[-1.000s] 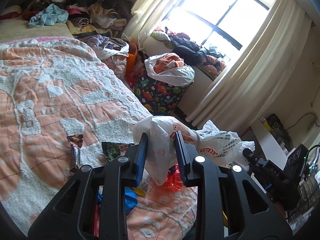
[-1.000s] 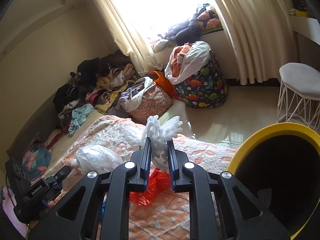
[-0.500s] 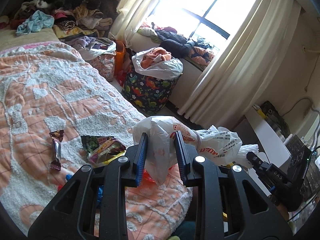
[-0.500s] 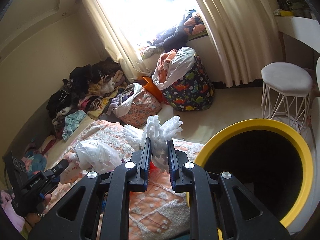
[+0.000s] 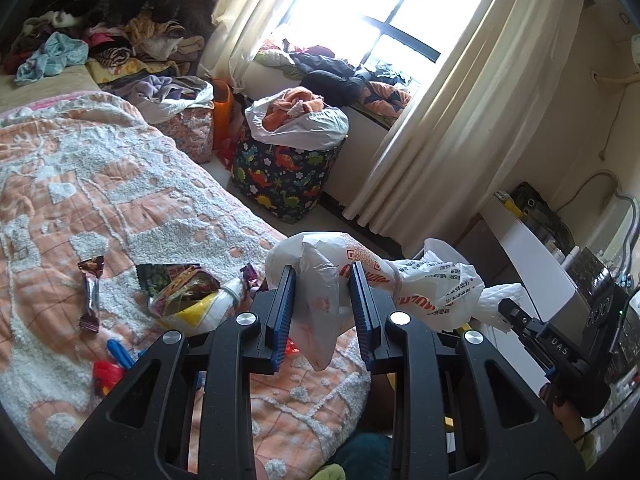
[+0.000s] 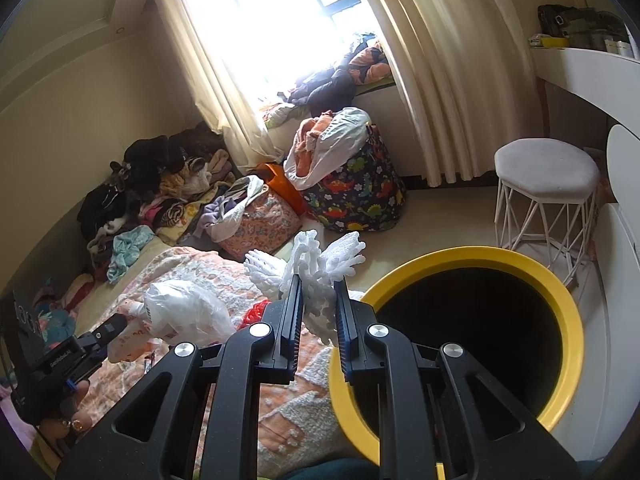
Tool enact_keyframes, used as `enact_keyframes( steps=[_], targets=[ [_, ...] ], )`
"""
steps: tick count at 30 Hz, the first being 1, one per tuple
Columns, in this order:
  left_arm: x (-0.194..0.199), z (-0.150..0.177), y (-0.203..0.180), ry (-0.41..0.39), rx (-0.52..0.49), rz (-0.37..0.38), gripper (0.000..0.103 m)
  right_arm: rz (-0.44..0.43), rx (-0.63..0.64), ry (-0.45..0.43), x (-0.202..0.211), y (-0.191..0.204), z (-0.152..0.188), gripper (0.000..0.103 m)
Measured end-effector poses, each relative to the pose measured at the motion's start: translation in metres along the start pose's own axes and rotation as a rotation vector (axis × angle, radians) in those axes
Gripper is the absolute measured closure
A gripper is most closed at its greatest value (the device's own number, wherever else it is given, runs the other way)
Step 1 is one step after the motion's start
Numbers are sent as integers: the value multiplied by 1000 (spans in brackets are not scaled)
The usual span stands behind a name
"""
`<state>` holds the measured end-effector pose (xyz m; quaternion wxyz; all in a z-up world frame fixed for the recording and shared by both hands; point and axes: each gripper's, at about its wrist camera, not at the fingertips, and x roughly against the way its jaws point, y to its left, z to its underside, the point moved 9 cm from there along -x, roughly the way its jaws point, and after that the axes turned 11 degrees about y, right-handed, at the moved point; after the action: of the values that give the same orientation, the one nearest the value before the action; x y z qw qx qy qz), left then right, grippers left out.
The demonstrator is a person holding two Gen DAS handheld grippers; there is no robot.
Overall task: Collect trash
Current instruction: 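Carry the white bag in the left tool while the right tool carries the foam mesh over the bin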
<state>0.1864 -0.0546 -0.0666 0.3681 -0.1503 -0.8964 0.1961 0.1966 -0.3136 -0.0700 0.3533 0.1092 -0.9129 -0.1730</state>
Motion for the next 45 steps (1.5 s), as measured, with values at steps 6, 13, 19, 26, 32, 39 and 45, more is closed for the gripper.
enact_keyframes(
  steps=[6,13,19,26,32,39,45],
  targets=[
    [-4,6,-13,17,-28,8,82,29,-18,1,4,-16,2,88],
    [-11,15,-30,39,-66,17,82,68,-44,-4,9,-41,0,88],
    [-21,24,-45,65,-107,19,82,114,-64,-14,11,-63,-2,88],
    [-34,37,-66,96,-168,18,82,148,-98,-17,14,-88,0,88],
    [-43,46,-81,121,-216,15,82,163,-146,-16,16,-109,1,88],
    [-55,56,-95,149,-262,11,82,187,-188,-14,18,-129,1,88],
    [-66,66,-105,174,-303,0,82,197,-213,0,16,-141,4,88]
  ],
)
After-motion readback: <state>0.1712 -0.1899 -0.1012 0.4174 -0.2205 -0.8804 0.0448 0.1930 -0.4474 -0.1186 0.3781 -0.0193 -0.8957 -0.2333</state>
